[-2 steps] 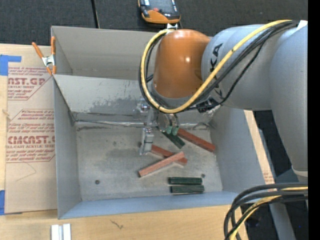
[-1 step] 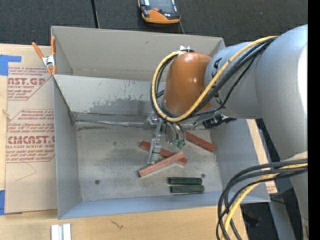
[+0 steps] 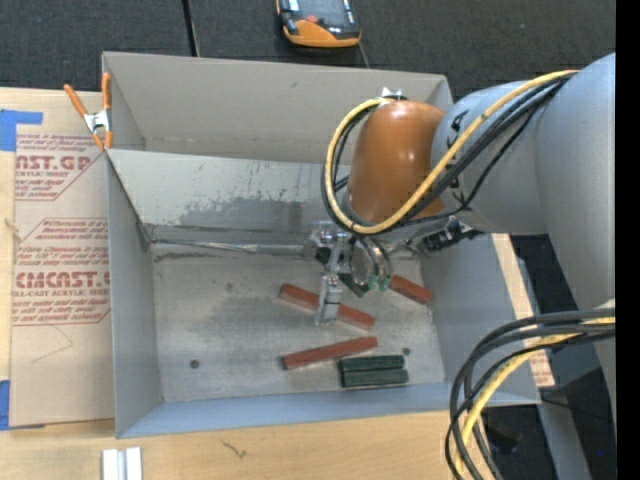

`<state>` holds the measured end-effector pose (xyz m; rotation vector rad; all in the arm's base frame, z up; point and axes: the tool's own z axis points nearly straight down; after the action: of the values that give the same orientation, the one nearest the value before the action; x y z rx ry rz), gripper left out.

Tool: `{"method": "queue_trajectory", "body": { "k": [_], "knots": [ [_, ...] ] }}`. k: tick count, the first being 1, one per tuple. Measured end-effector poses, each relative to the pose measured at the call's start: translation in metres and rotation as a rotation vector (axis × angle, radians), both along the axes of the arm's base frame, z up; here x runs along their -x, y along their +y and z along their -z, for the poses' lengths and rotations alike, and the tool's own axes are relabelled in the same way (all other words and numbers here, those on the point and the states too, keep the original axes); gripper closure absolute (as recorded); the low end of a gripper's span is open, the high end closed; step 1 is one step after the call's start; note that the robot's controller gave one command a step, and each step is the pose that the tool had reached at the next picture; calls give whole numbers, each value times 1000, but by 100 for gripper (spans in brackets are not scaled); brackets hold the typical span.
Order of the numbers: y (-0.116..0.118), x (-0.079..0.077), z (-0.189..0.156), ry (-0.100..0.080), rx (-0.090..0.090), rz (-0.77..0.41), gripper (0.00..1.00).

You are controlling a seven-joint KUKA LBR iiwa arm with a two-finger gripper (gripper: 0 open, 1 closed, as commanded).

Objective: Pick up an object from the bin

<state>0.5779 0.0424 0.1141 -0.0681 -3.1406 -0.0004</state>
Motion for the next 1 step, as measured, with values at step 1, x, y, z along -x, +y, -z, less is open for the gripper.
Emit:
{"method": "queue_trajectory", "body": {
  "k": [1],
  "knots": [
    [-8,7,-4,-3,-1,76,0]
  ]
}}
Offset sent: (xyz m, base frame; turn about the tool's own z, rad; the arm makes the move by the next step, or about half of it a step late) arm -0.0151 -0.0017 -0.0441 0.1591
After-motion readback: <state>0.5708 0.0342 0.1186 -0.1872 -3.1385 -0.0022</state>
